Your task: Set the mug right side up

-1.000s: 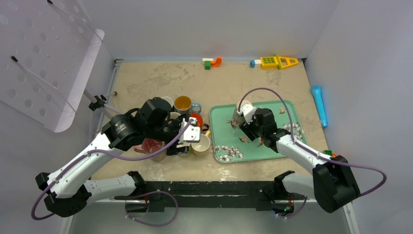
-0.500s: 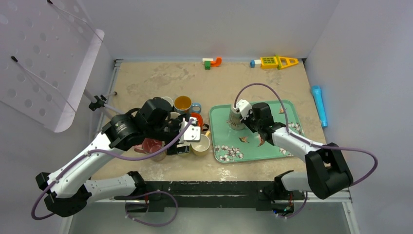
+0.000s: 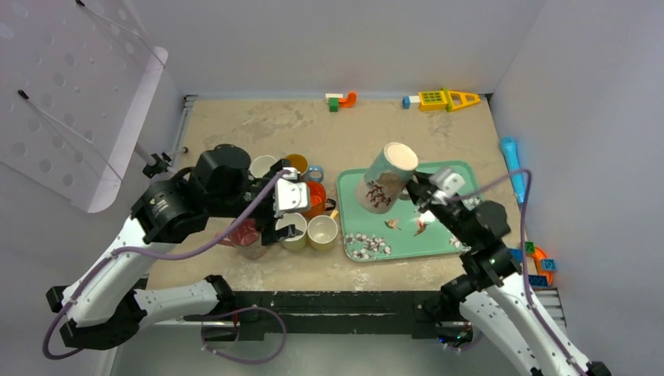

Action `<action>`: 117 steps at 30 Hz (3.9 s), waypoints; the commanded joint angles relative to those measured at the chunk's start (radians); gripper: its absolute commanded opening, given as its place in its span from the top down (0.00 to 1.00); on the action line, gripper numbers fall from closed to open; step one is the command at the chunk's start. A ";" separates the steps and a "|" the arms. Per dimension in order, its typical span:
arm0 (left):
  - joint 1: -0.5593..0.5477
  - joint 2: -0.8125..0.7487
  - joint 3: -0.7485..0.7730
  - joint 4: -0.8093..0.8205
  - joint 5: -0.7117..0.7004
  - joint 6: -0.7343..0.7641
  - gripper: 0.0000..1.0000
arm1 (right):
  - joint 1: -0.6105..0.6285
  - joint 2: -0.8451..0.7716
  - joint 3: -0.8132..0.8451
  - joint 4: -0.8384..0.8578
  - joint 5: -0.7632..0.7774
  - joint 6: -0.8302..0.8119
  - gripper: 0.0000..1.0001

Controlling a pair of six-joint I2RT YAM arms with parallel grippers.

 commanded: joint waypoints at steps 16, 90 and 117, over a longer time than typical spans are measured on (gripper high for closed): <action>0.013 0.128 0.325 0.107 0.225 -0.254 0.09 | 0.225 0.019 0.144 0.535 0.023 0.719 1.00; -0.013 0.134 -0.577 -0.009 -0.093 0.372 1.00 | 0.390 0.311 0.450 -0.179 0.578 0.772 0.07; 0.123 0.207 -0.507 0.098 -0.088 0.398 0.77 | 0.390 0.311 0.428 -0.186 0.595 0.744 0.08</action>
